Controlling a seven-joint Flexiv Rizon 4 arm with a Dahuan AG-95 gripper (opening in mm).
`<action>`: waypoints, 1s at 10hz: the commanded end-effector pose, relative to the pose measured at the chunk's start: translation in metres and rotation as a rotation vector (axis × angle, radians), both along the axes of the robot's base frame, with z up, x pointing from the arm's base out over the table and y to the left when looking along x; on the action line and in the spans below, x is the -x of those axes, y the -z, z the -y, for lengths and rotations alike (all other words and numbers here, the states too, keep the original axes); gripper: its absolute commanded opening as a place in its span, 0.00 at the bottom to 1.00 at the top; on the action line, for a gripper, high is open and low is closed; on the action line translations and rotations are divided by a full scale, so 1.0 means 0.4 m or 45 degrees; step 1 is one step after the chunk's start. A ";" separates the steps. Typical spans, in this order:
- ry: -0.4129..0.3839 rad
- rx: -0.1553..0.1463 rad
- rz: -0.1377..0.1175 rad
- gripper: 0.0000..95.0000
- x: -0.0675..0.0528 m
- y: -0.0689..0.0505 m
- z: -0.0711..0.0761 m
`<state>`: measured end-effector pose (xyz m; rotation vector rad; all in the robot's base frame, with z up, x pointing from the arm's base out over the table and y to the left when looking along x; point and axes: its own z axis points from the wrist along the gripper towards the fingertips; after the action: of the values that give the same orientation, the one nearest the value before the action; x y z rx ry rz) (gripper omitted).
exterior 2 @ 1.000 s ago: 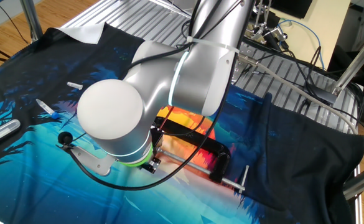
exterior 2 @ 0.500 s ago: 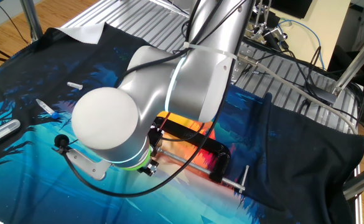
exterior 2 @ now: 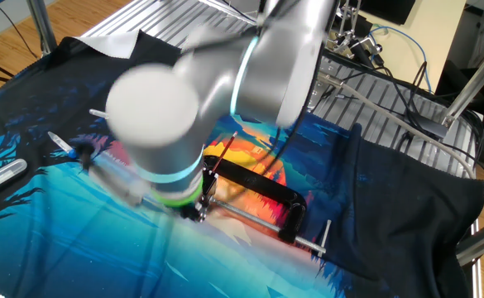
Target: Sharpen the pencil with a pencil sharpener
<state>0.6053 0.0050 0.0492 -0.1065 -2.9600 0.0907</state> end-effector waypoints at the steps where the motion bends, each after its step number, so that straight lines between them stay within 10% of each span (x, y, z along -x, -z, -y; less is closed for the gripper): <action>1: 0.045 -0.011 0.080 0.40 -0.008 -0.081 0.002; 4: 0.055 -0.033 0.145 0.40 0.015 -0.155 0.014; 5: 0.062 -0.031 0.165 0.20 0.023 -0.171 0.024; 6: 0.061 -0.029 0.167 0.20 0.029 -0.182 0.033; 7: 0.058 -0.024 0.162 0.40 0.044 -0.201 0.051; 10: 0.034 -0.022 0.157 0.40 0.067 -0.217 0.077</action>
<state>0.5789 -0.0257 0.1364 -0.1511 -3.0790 0.0518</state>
